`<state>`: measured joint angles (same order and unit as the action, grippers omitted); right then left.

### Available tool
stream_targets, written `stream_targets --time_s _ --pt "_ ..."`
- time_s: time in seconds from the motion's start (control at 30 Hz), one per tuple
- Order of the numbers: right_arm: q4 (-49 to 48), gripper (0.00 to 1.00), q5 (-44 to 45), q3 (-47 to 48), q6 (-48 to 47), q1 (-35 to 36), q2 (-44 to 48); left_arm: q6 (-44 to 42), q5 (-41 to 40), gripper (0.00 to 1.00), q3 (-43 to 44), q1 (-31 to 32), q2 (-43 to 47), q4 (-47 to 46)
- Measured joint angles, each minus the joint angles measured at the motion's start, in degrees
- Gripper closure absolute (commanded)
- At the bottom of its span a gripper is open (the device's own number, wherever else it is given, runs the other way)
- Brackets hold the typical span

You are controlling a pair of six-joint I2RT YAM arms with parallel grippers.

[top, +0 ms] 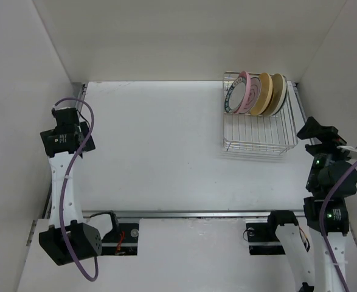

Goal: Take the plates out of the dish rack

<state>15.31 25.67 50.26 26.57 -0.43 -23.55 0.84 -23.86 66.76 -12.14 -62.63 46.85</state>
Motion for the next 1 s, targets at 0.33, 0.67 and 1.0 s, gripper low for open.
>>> stream_targets --time_s 0.33,0.67,1.0 --pt "-1.4 0.00 -8.5 2.3 -4.2 0.0 -9.2 -2.8 12.5 0.00 0.0 -0.1 -0.6 1.0" --pt "-1.0 0.08 -17.0 18.1 -10.6 7.8 -36.4 -4.7 17.7 0.00 0.0 -0.1 -2.5 1.4" --pt "5.3 0.27 -6.6 47.2 -15.7 13.9 -71.1 -5.3 18.5 0.00 0.0 -0.1 -5.7 1.6"
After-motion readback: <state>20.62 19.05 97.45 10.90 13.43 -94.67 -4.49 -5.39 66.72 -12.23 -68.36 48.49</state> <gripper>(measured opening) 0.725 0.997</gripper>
